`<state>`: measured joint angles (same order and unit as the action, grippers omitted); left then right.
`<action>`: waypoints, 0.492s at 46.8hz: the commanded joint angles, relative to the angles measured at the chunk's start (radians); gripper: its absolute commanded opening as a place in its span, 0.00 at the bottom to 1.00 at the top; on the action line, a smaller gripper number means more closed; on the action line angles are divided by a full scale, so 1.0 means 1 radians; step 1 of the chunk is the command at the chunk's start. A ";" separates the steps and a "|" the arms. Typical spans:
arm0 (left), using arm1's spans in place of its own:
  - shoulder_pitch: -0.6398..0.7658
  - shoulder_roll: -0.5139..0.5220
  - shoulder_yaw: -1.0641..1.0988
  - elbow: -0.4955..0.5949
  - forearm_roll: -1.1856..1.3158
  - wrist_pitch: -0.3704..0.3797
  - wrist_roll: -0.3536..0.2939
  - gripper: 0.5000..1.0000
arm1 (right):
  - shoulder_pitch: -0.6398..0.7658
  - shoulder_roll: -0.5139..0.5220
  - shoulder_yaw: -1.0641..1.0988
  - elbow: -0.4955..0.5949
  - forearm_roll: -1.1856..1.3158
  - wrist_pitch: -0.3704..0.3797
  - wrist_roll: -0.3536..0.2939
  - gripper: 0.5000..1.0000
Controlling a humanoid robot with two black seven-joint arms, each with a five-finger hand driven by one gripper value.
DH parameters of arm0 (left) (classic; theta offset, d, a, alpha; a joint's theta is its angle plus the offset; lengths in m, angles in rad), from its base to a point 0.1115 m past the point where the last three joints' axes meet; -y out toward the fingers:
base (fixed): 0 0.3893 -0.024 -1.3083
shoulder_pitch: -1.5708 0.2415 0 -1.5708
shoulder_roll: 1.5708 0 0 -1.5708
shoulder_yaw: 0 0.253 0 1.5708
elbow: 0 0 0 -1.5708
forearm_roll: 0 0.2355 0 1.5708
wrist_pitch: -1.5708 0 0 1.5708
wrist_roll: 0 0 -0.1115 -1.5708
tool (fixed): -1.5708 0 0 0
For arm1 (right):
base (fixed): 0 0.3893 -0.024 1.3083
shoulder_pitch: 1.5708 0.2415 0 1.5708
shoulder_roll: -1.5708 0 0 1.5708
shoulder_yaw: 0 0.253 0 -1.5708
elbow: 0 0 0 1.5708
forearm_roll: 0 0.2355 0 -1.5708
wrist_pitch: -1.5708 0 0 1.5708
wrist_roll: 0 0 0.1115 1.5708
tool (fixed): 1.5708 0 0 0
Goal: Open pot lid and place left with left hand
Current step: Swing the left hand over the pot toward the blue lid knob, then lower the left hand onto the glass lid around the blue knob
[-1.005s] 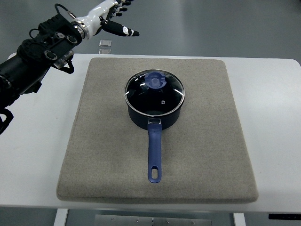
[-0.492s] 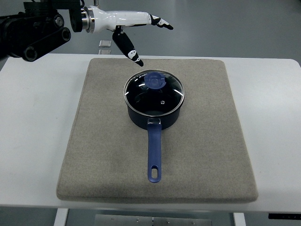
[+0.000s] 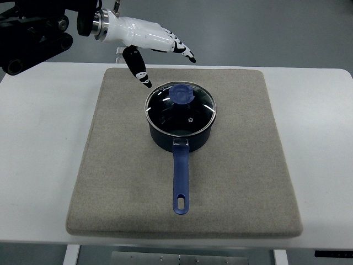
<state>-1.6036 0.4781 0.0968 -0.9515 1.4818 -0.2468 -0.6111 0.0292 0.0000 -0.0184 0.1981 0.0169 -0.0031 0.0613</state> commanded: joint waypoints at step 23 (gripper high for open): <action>-0.036 -0.032 0.018 -0.032 0.064 -0.025 0.000 0.98 | 0.001 0.000 0.000 0.000 0.000 0.000 0.000 0.83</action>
<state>-1.6392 0.4604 0.1155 -0.9836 1.5462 -0.2660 -0.6108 0.0296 0.0000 -0.0184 0.1979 0.0169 -0.0031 0.0614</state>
